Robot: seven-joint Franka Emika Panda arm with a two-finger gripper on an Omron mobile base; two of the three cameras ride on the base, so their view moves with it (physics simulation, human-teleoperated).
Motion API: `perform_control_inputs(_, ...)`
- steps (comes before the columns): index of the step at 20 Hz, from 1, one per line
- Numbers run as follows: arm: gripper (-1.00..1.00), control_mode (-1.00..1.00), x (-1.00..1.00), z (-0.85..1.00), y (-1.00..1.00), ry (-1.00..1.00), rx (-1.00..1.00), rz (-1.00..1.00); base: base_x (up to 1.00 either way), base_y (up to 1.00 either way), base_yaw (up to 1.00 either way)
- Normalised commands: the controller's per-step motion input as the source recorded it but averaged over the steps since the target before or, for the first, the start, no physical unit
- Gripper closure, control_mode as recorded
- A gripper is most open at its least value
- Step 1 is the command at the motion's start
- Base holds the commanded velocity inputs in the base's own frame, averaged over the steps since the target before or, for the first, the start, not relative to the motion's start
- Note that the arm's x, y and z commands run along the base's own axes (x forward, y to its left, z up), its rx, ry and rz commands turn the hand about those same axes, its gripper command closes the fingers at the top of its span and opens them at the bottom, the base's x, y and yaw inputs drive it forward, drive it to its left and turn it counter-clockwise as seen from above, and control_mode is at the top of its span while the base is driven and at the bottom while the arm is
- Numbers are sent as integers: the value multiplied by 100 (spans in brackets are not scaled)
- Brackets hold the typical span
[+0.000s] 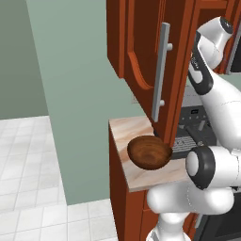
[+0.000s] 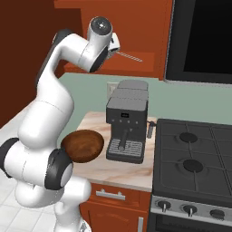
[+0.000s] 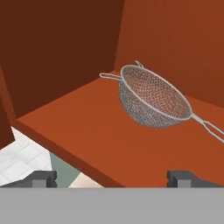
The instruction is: Open the cabinet and setup a tea strainer by placing it in the bowl upright.
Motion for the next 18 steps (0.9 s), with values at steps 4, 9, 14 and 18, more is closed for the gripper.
perform_control_inputs(4,-100,-100,34,0,0,0,-1,0,0,0,0)
perform_control_inputs(9,-100,-100,13,0,-1,0,0,0,0,0,0)
perform_control_inputs(14,-100,-100,6,1,0,0,-3,0,0,0,0)
perform_control_inputs(18,-100,-100,6,1,0,0,-7,0,0,0,0)
